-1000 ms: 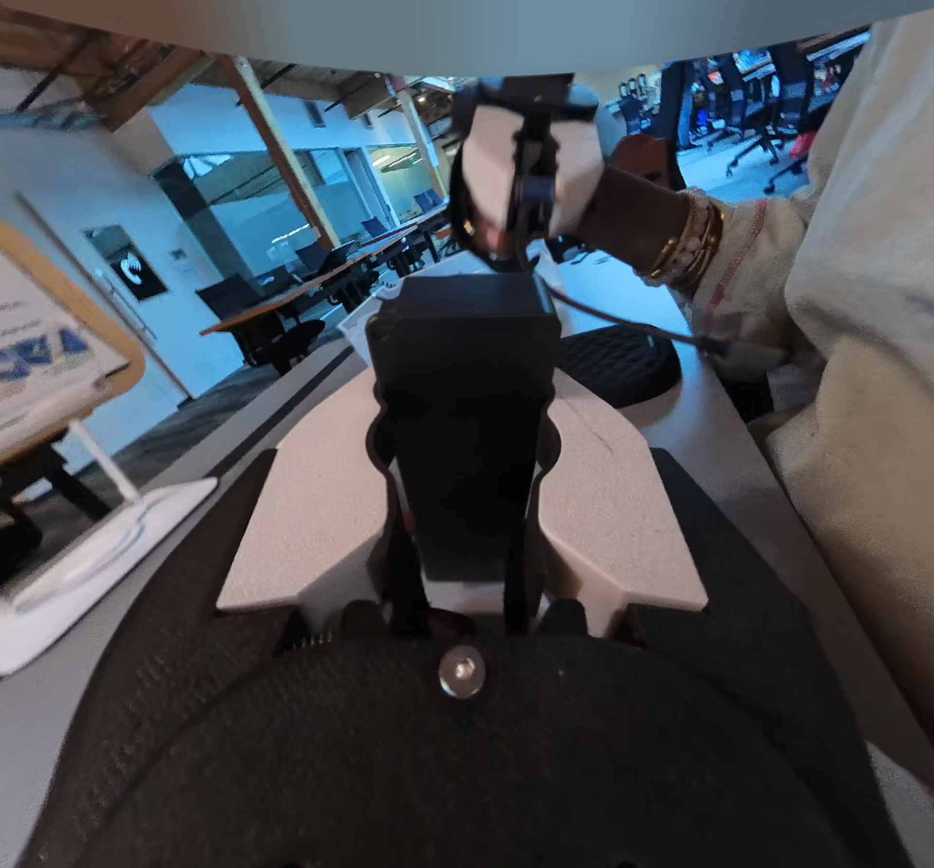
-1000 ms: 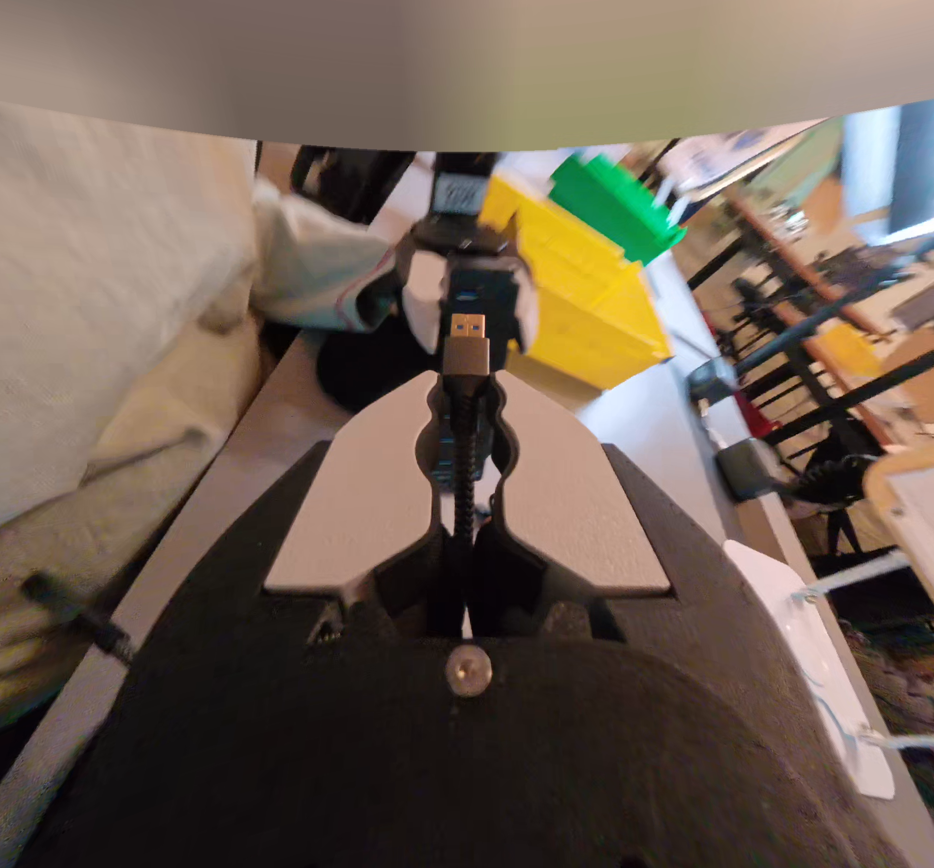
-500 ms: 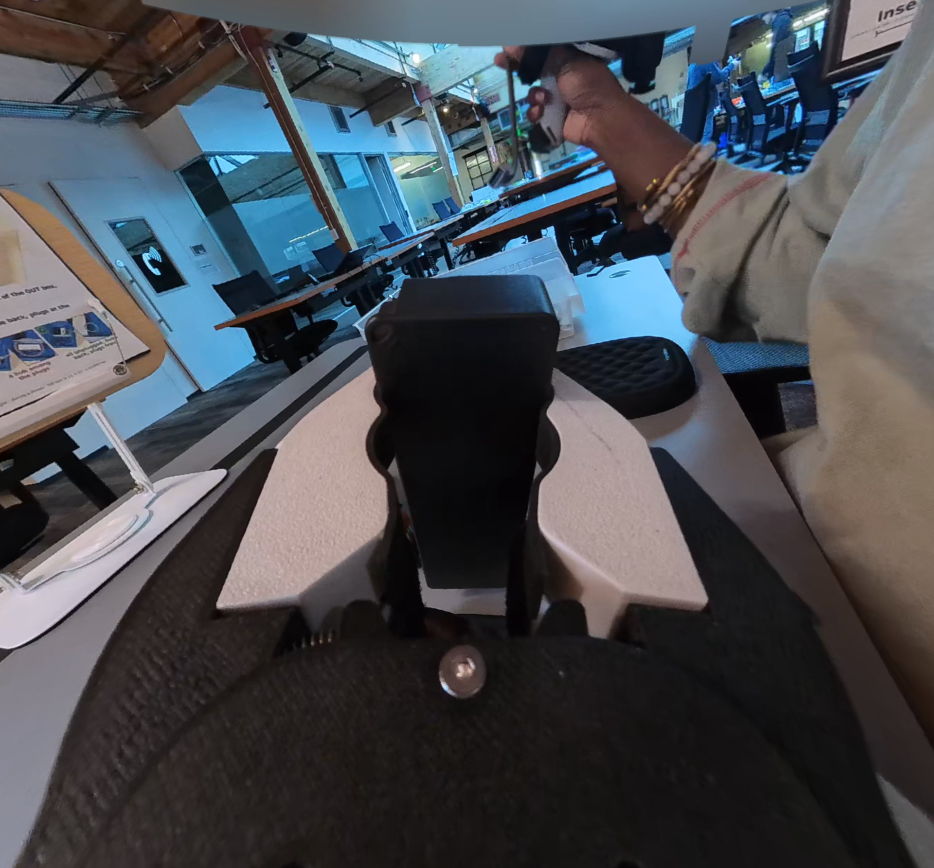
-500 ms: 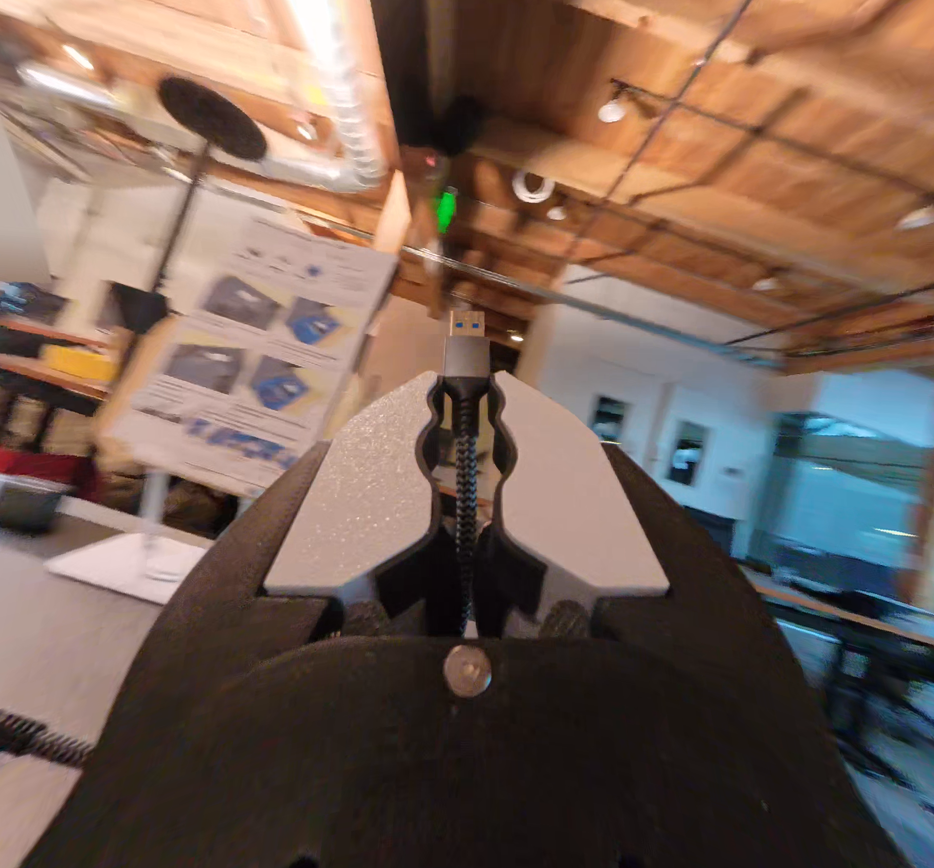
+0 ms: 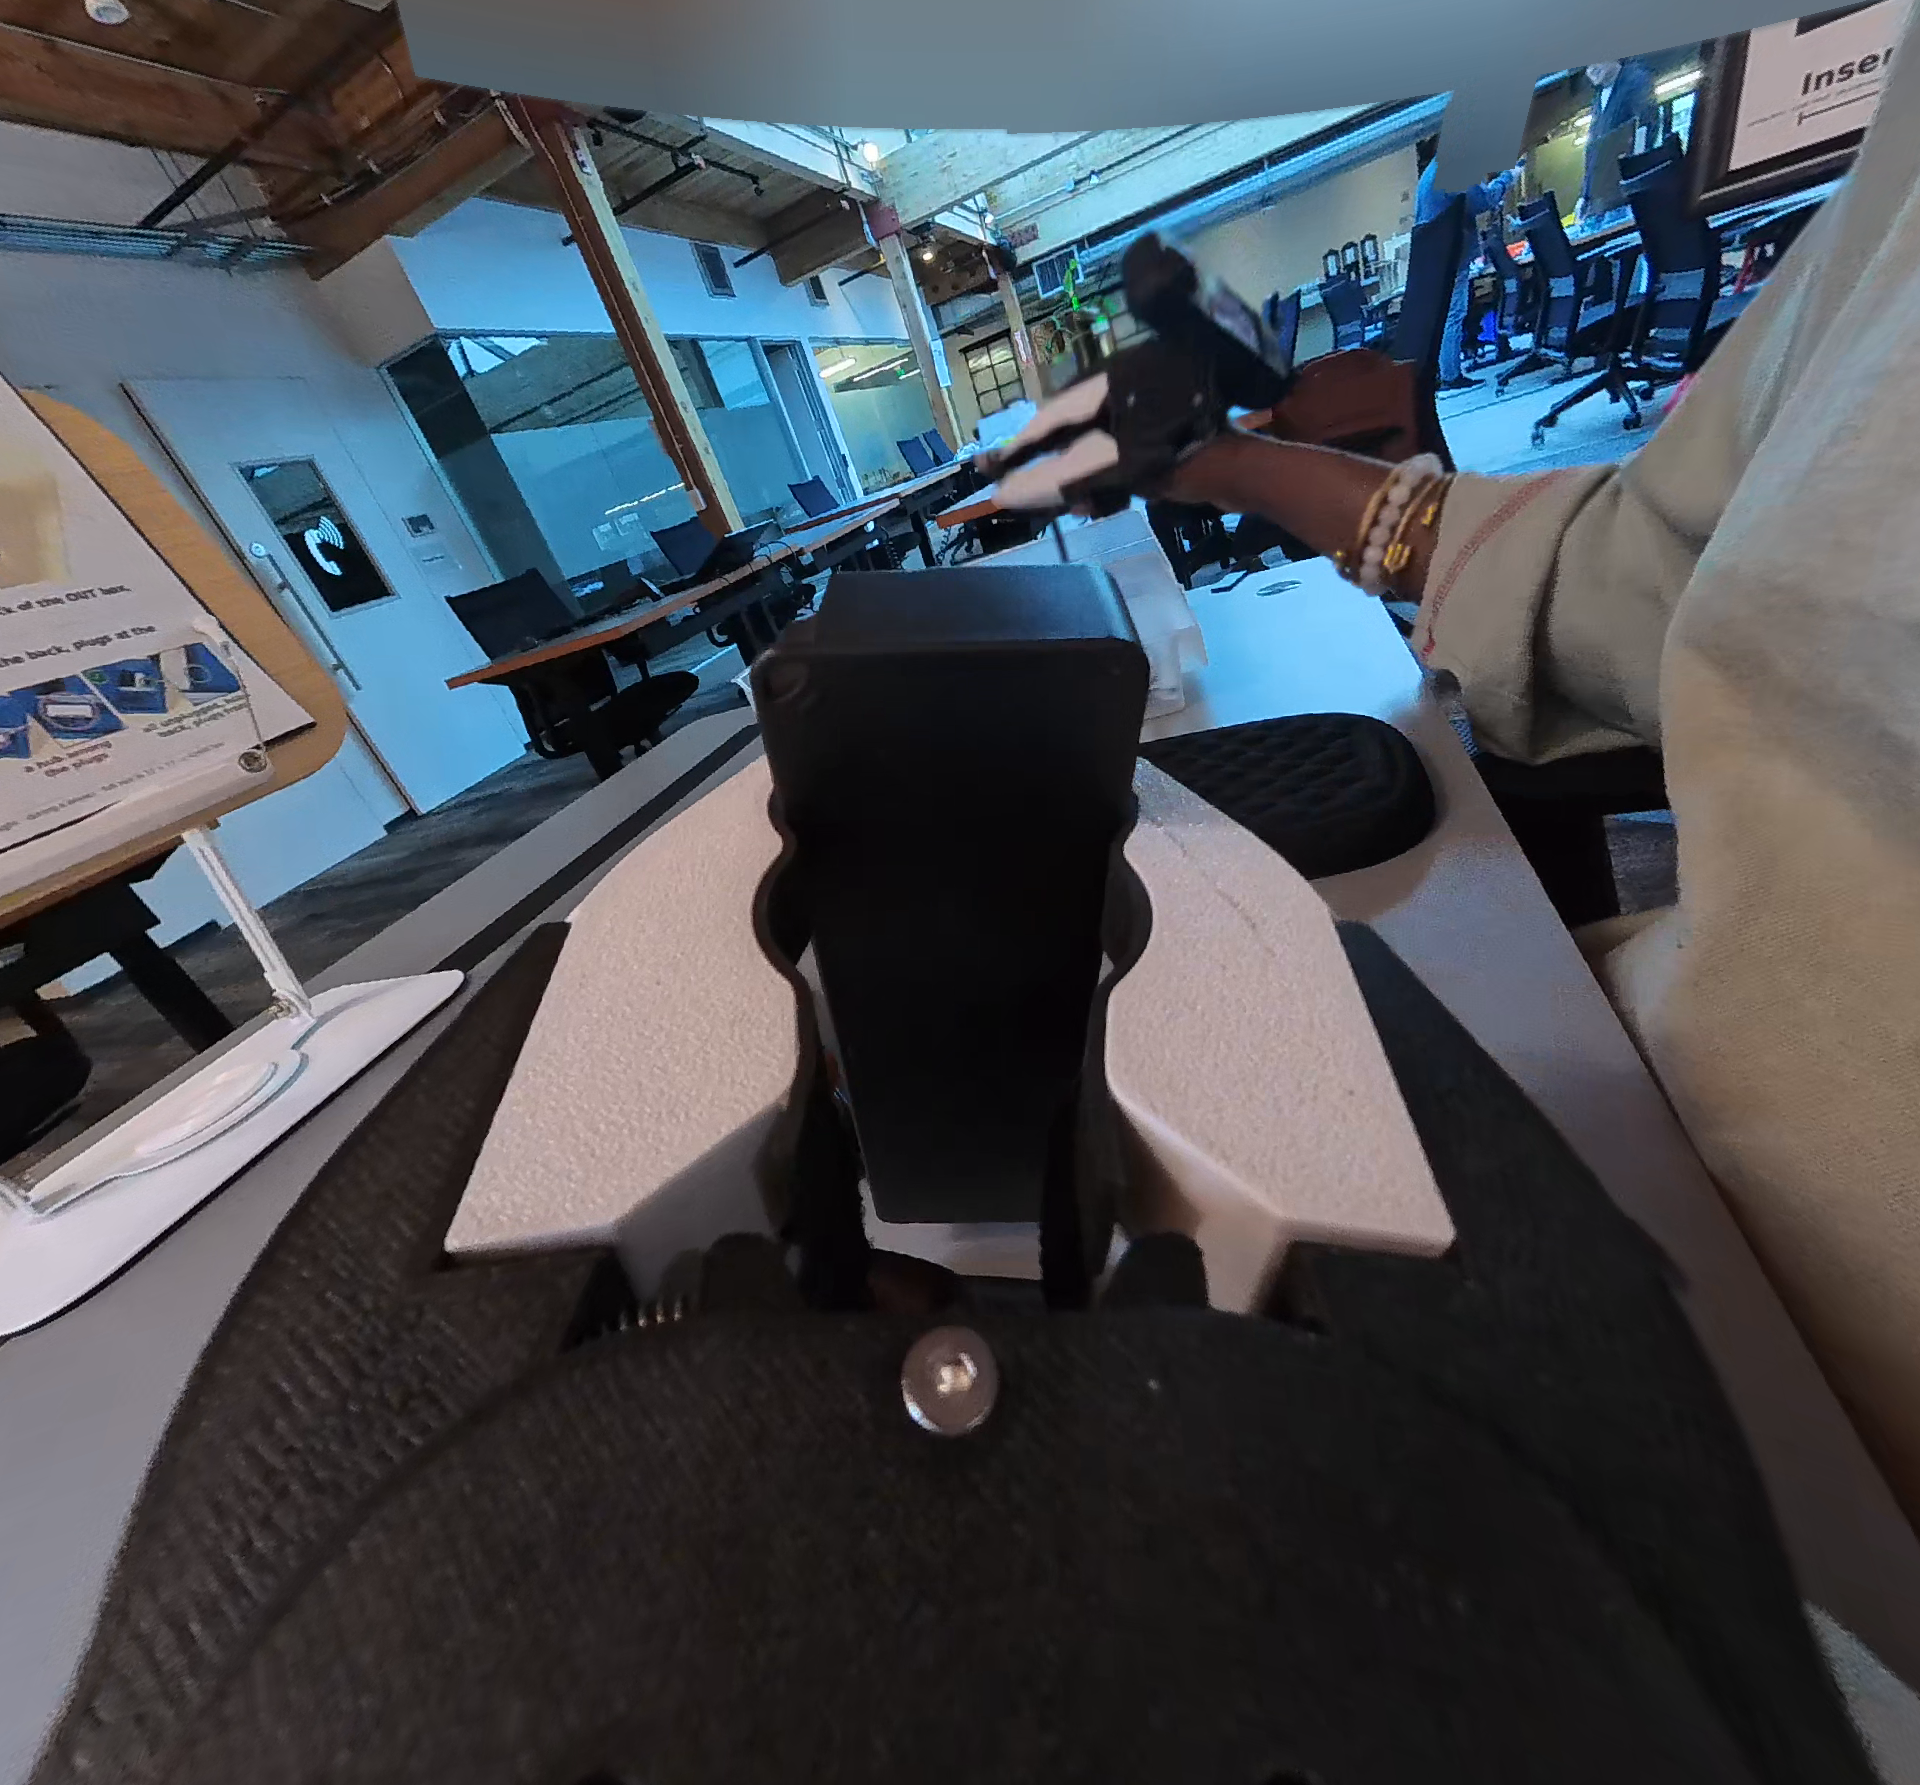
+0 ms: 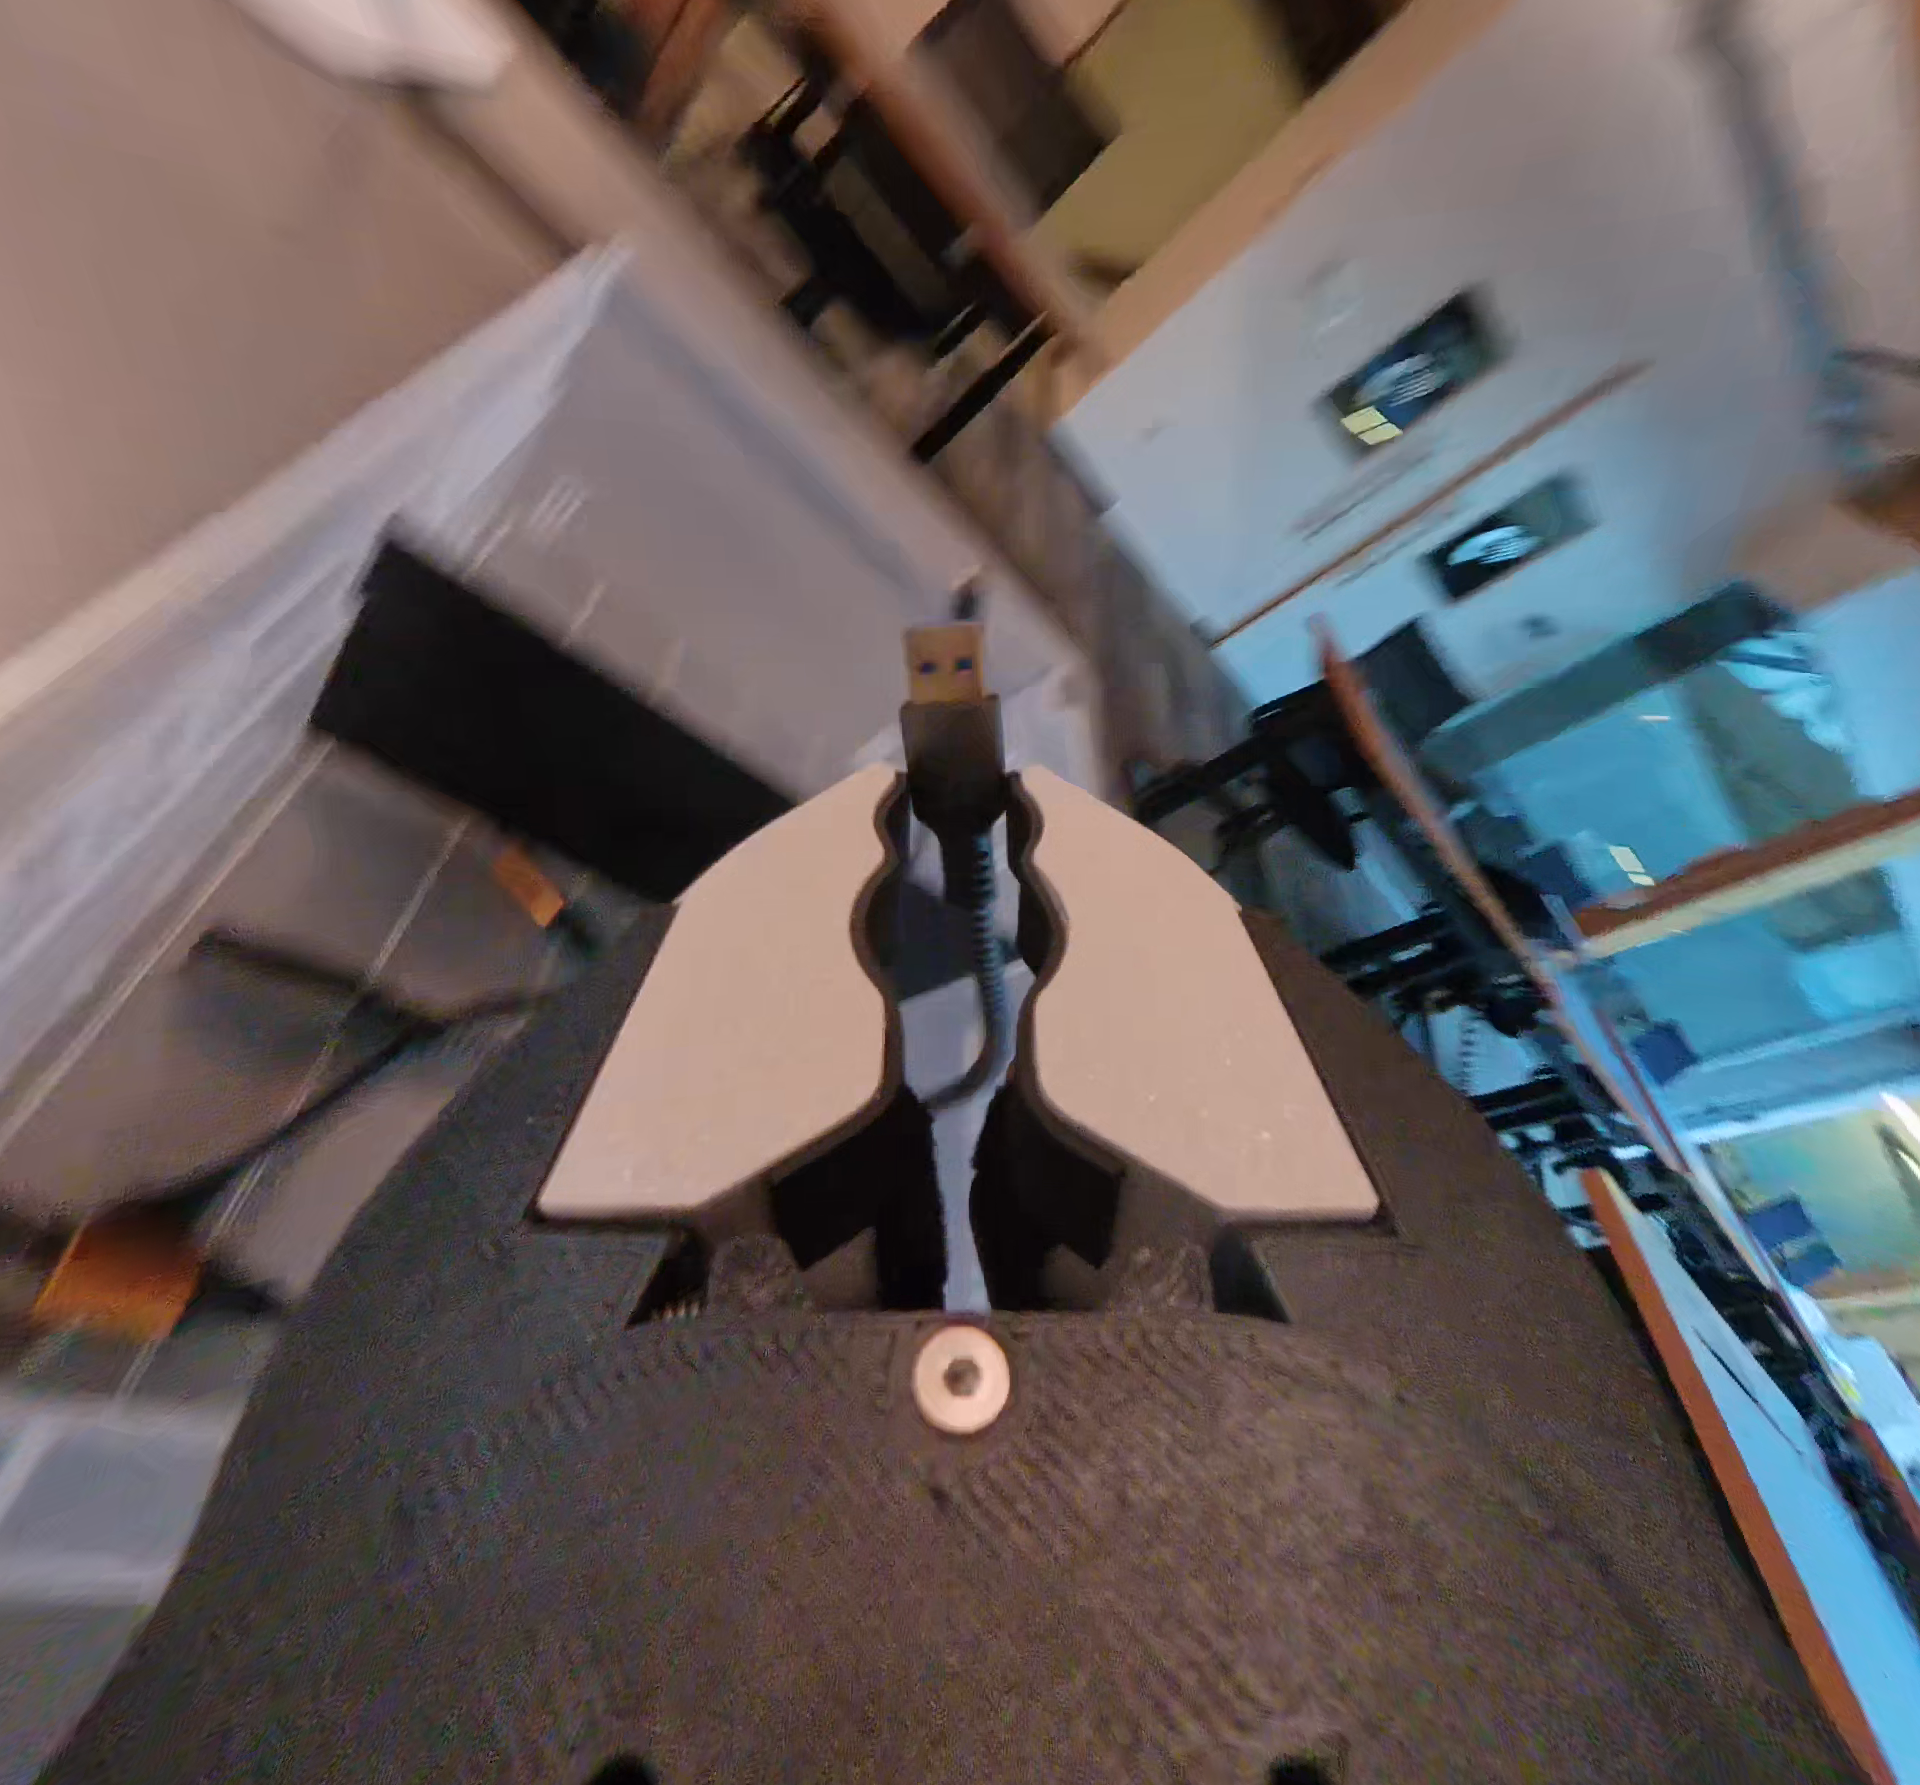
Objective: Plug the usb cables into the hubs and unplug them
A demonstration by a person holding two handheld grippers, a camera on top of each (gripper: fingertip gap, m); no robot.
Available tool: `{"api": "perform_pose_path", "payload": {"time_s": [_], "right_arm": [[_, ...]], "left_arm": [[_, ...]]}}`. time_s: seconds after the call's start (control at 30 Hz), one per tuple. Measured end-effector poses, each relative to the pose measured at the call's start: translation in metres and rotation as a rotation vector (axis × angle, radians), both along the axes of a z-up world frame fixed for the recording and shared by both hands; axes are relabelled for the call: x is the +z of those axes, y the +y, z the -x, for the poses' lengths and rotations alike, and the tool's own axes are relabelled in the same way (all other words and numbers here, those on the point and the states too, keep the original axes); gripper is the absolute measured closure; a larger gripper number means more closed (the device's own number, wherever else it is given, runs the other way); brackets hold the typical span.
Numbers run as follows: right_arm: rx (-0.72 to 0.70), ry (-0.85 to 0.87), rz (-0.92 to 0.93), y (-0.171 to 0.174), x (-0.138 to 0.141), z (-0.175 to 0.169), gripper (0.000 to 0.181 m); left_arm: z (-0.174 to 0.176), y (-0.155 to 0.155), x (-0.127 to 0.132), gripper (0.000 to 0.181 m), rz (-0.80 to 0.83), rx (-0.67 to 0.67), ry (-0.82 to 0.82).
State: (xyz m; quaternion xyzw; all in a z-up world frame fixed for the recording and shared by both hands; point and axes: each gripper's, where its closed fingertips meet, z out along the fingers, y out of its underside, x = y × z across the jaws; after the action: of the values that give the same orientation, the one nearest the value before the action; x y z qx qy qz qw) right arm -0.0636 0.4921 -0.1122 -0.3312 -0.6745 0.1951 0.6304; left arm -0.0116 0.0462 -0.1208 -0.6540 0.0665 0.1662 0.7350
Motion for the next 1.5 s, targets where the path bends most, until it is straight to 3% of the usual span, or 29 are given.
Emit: {"api": "perform_pose_path", "payload": {"time_s": [0.1, 0.23, 0.33, 0.5, 0.73, 0.9, 1.13, 1.27, 1.33, 1.37, 1.5], "right_arm": [[0.012, -0.267, -0.029, 0.0, -0.051, -0.001, 0.16], [0.142, -0.399, 0.009, -0.023, -0.066, -0.001, 0.156], [0.21, -0.52, 0.05, -0.037, -0.079, 0.0, 0.141], [0.301, -0.516, 0.188, -0.053, -0.069, 0.005, 0.132], [0.487, -0.463, 0.449, -0.078, -0.048, 0.012, 0.135], [0.345, -0.522, 0.361, -0.054, -0.061, 0.012, 0.143], [-0.239, -0.374, 0.304, 0.049, -0.061, 0.001, 0.131], [-0.196, -0.413, 0.399, 0.043, -0.075, 0.008, 0.132], [-0.196, -0.447, 0.426, 0.04, -0.081, 0.012, 0.166], [-0.207, -0.431, 0.414, 0.042, -0.077, 0.013, 0.171], [-0.057, -0.134, 0.425, 0.016, -0.014, 0.017, 0.176]], "left_arm": [[0.0, 0.0, 0.0, 0.127, -0.001, 0.001, 0.0], [0.0, 0.0, 0.0, 0.127, 0.0, 0.001, 0.002], [-0.001, 0.001, 0.0, 0.127, 0.004, 0.001, 0.008], [-0.001, 0.001, 0.0, 0.127, 0.006, 0.002, 0.01], [-0.002, 0.001, -0.001, 0.127, 0.009, 0.002, 0.014], [-0.001, 0.001, 0.0, 0.127, 0.006, 0.002, 0.012], [-0.002, 0.002, -0.001, 0.127, 0.007, 0.001, 0.015], [-0.001, 0.002, 0.0, 0.127, 0.004, 0.001, 0.013], [-0.001, 0.001, 0.0, 0.127, 0.002, 0.001, 0.011], [-0.001, 0.001, 0.0, 0.127, 0.001, 0.001, 0.011], [0.0, 0.001, 0.0, 0.127, -0.005, 0.002, 0.004]]}}
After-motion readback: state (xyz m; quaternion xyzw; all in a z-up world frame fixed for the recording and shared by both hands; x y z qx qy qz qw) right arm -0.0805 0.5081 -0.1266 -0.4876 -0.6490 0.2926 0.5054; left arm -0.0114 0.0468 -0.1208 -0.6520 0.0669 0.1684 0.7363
